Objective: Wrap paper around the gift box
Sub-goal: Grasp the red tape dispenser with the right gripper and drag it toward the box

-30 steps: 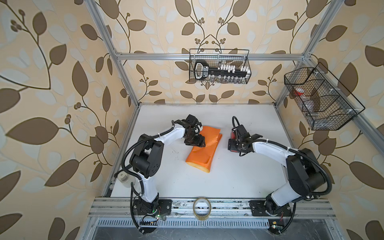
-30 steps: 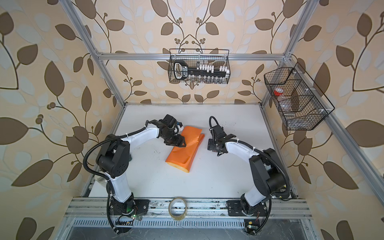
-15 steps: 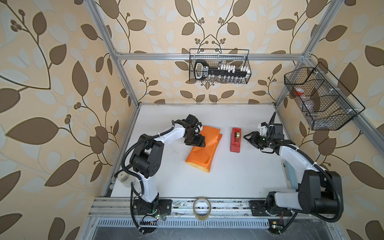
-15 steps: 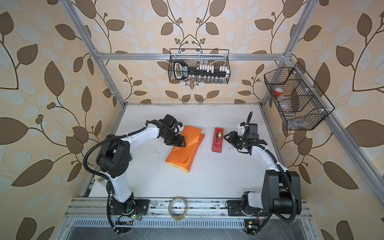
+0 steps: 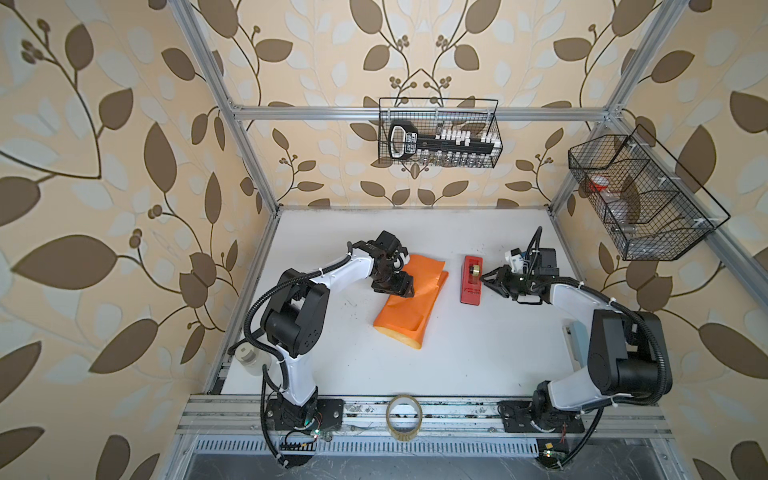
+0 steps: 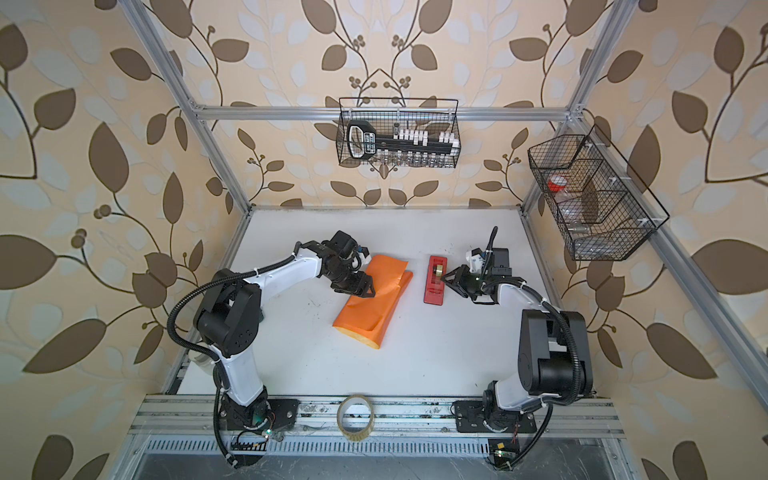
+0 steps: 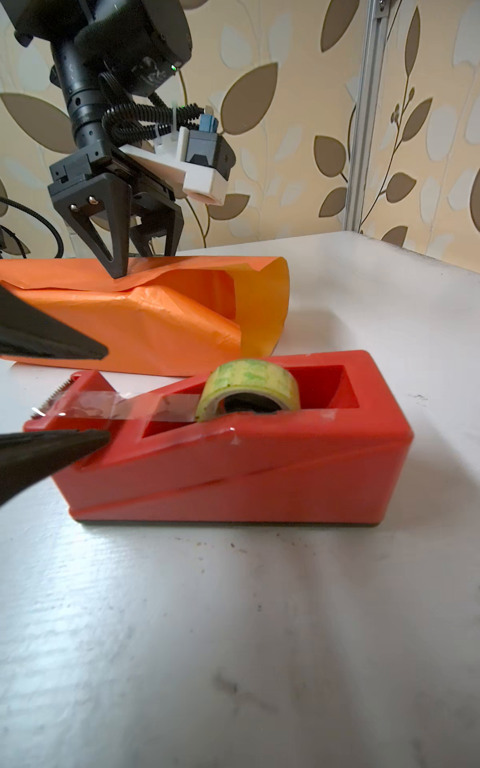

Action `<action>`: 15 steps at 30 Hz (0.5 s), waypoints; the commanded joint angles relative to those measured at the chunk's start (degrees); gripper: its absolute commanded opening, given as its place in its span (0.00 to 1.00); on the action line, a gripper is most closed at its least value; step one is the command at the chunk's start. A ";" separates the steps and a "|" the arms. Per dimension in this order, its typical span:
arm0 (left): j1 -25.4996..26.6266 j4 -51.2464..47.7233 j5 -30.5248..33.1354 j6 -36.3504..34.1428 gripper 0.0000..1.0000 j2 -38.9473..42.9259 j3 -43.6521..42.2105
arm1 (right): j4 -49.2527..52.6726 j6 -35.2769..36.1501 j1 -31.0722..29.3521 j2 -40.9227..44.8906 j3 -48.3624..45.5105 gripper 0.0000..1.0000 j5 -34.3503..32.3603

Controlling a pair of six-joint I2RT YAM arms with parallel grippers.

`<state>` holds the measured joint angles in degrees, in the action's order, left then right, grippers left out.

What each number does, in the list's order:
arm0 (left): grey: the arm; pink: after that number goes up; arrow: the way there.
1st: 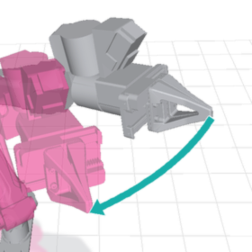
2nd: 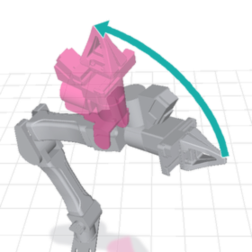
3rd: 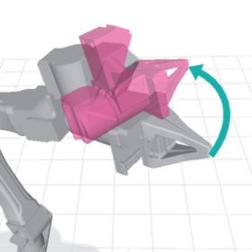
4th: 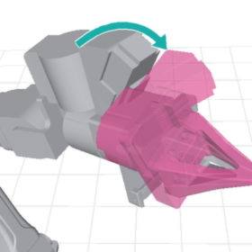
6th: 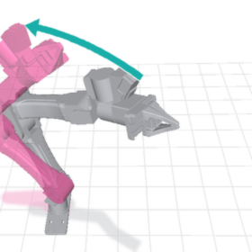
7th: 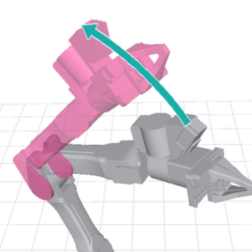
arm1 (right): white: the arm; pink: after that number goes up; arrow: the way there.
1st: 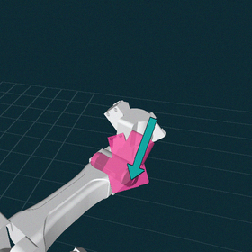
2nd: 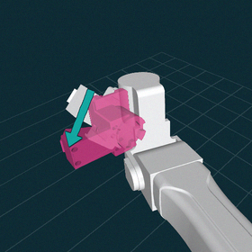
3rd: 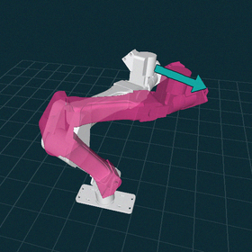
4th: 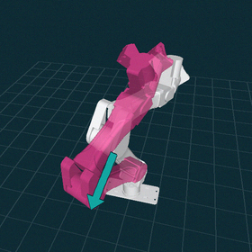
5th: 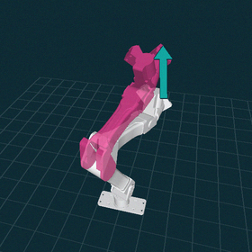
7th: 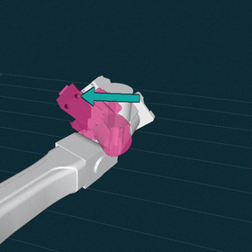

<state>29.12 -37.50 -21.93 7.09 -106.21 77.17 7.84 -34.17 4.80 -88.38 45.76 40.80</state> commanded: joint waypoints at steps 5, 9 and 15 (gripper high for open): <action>1.30 -3.97 1.79 -2.39 0.74 -1.72 0.65 | -1.99 -0.98 0.19 -4.19 1.00 0.28 1.80; 1.33 -4.35 1.46 -2.37 0.74 -1.62 0.88 | -3.24 -1.86 0.21 -5.05 0.65 0.27 2.83; 1.33 -4.52 1.59 -2.08 0.75 -1.36 0.97 | -4.08 -2.70 -0.44 -5.78 0.65 0.27 3.93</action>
<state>29.69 -38.00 -21.91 6.28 -106.37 77.54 5.04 -36.23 4.99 -92.97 45.76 42.35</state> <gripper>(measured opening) 0.744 0.272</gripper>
